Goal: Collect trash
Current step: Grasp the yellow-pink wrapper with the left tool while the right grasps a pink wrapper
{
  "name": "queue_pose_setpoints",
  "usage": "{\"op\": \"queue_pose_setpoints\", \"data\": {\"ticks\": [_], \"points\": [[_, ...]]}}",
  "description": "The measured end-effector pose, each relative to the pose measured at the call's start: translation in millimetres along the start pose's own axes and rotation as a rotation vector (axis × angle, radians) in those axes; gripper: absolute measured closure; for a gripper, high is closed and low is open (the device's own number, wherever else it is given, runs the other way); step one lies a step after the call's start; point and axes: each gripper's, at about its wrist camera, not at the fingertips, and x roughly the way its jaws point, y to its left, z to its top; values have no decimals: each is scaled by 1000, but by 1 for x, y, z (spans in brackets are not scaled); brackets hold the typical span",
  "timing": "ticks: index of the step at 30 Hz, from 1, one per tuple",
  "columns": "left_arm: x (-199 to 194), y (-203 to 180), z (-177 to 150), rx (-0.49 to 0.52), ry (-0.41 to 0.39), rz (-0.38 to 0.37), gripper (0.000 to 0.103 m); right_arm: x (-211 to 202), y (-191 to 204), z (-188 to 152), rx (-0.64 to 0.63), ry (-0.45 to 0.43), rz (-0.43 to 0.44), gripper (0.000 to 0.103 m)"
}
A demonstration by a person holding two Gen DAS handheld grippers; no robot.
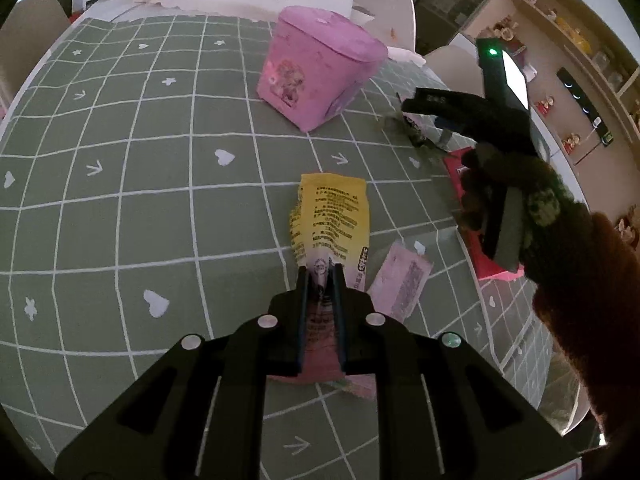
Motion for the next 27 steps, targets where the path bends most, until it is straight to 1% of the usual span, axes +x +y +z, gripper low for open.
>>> {"op": "queue_pose_setpoints", "data": {"ticks": [2, 4, 5, 6, 9, 12, 17, 19, 21, 22, 23, 25, 27], "points": [[1, -1, 0, -4, 3, -1, 92, 5, 2, -2, -7, 23, -8, 45], [1, -2, 0, -8, 5, -2, 92, 8, 3, -5, -16, 46, -4, 48], [2, -2, 2, -9, 7, -2, 92, 8, 4, -7, -25, 53, -1, 54], [3, -1, 4, -10, 9, -1, 92, 7, 4, -9, -35, 56, 3, 56], [2, 0, 5, -14, 17, -3, 90, -7, 3, -17, -55, 43, 20, 56], [0, 2, 4, -29, 19, -14, 88, -35, 1, -27, -57, -3, 44, 57], [-10, 3, -1, -28, 11, -31, 86, -96, -8, -55, -35, -66, 119, 57], [-14, 3, -2, -29, 6, -35, 81, -118, -11, -69, -40, -85, 137, 57], [-16, 3, -2, -37, 1, -33, 76, -135, -15, -83, -33, -88, 160, 57], [-17, 4, -1, -42, -4, -28, 76, -146, -19, -96, -25, -84, 174, 57], [-18, 3, -1, -47, -13, -19, 75, -152, -21, -105, -20, -80, 179, 57], [-19, 1, 0, -45, -31, 0, 71, -163, -27, -124, -6, -67, 188, 57], [-17, -2, 2, -26, -40, 26, 70, -169, -32, -141, 8, -46, 194, 57]]}}
